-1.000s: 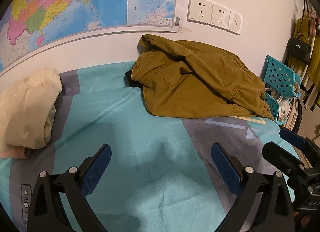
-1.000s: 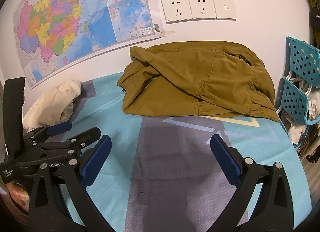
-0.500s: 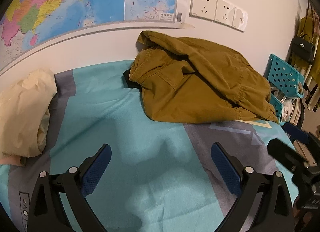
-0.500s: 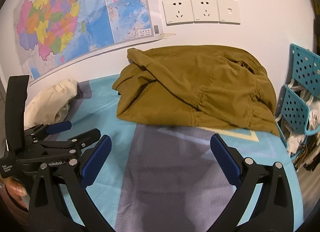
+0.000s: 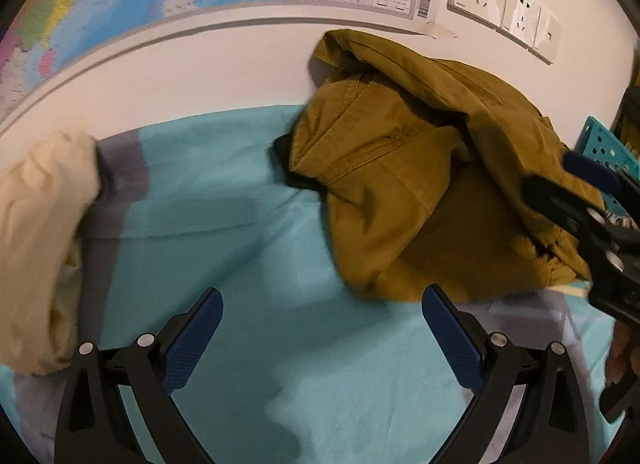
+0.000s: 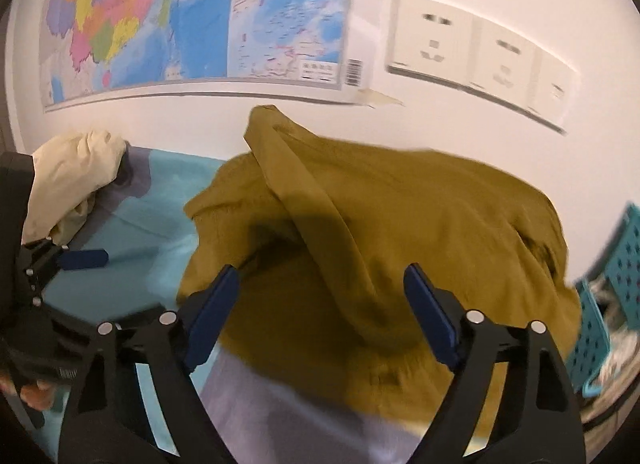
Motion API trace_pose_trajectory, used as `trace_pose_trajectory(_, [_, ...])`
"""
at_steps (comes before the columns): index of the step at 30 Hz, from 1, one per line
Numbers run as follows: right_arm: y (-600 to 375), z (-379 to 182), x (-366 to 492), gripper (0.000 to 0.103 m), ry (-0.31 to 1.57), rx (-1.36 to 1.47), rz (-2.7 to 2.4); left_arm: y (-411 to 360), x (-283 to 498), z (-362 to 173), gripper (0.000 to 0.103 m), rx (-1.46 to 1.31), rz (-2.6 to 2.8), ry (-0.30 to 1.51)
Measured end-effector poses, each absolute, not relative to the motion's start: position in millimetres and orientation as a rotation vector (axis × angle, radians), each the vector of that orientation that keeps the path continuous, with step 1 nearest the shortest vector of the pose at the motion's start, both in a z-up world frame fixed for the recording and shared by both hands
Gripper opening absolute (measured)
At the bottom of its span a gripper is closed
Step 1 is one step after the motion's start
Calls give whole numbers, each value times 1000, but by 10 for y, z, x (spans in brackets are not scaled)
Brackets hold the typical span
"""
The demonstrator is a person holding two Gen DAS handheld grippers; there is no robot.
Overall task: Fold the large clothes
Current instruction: 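Grasp the olive-brown shirt with the right gripper while the left gripper grasps it too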
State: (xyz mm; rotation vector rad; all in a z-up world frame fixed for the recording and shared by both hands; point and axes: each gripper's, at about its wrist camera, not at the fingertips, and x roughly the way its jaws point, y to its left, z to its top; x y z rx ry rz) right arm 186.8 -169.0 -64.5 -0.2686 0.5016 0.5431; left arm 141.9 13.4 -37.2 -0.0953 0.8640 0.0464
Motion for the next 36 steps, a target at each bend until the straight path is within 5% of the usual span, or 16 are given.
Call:
trace_pose_trajectory(5, [-1352,-685,2221,59,533,-357,580,43,1674,-506,96,-69,48,896])
trace_pose_trajectory(7, [-1355,-662,2296,4,544,-387,572,42,1746,-545,96,-67,48,902])
trace_pose_trajectory(14, [-2144,-86,2381,8,528,-155,620,183,1932,-594,96,-97,52,903])
trace_pose_trajectory(18, [-1947,-129,2356,60,513,-264,623,232,2047,-622,96,-116,49,924])
trace_pose_trajectory(24, [-1269,-321,2430,68,527,-424,655,237,2079,-630,95,-111,48,919])
trace_pose_trajectory(26, [-1159,-371,2505,56,520,-466,609,240,2078,-636,93,-108,42,919])
trace_pose_trajectory(27, [-1192,-354,2566,27,544,-442,609,244,2083,-639,93,-109,37,920])
trace_pose_trajectory(28, [-1252,-307,2595,12,548,-408,611,246,2087,-646,92,-109,31,921])
trace_pose_trajectory(36, [-2311,704,2207,7,357,-195,615,111,2044,-547,68,-46,-28,840])
